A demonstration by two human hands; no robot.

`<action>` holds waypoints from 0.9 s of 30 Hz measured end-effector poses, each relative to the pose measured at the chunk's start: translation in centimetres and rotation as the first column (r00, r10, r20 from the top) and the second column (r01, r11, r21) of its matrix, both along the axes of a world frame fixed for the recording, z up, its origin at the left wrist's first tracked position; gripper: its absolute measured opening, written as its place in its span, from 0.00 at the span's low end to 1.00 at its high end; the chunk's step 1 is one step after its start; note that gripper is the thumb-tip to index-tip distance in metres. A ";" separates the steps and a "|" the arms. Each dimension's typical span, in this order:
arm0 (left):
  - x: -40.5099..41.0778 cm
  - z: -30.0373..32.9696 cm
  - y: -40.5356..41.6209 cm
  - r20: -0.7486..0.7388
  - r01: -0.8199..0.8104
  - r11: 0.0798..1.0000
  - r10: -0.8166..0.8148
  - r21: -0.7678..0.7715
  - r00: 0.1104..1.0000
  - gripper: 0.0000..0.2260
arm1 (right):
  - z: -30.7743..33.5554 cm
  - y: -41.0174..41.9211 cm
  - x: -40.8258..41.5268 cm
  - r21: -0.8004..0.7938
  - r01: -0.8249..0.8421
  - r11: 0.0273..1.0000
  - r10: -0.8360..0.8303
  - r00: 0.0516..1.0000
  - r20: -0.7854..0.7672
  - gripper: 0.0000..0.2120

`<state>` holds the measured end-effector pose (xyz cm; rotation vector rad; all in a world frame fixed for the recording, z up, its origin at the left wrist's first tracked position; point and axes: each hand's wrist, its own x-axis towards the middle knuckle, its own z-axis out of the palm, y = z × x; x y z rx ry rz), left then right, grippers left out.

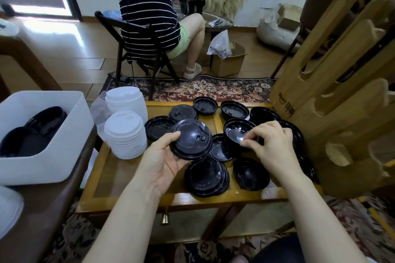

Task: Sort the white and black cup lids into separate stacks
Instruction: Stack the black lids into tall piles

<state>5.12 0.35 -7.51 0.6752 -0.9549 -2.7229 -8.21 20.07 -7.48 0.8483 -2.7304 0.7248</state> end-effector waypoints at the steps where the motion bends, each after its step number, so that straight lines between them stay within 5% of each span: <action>1: 0.0 -0.1 0.0 0.007 0.001 1.000 -0.001 -0.002 1.000 0.17 | 0.0 -0.1 0.0 0.012 -0.008 1.000 0.008 1.000 0.006 0.04; 6: 0.0 -0.1 -0.1 0.025 -0.004 1.000 0.004 0.000 1.000 0.16 | -0.4 -0.5 0.2 0.224 -0.048 0.973 0.046 0.999 0.016 0.07; 14: -0.1 -0.3 0.0 0.029 -0.012 1.000 0.012 -0.007 1.000 0.15 | -0.8 -1.0 0.3 0.069 -0.018 0.997 0.024 0.995 -0.094 0.05; 18: -0.3 -0.5 -0.1 0.024 -0.012 1.000 0.013 -0.016 1.000 0.16 | -0.2 -1.4 1.0 -0.270 0.004 0.963 -0.044 0.989 -0.143 0.05; 21: -0.4 -0.5 -0.2 0.014 -0.020 1.000 0.020 -0.009 1.000 0.16 | 0.2 -2.0 1.7 -0.634 0.120 0.764 0.001 0.982 0.187 0.04; 23: -0.6 -0.5 -0.2 0.021 -0.038 0.999 0.038 -0.007 0.999 0.16 | 0.5 -2.7 1.8 -0.783 0.273 0.559 0.201 0.872 0.447 0.05; 25: -0.8 -0.5 -0.2 0.029 -0.061 0.998 0.061 0.007 0.998 0.16 | 0.7 -3.3 1.9 -0.802 0.448 0.395 0.475 0.648 0.596 0.08; 27: -0.9 -0.5 -0.2 0.026 -0.071 0.997 0.070 0.015 0.997 0.16 | 0.6 -3.9 2.2 -0.751 0.497 0.434 0.579 0.485 0.656 0.10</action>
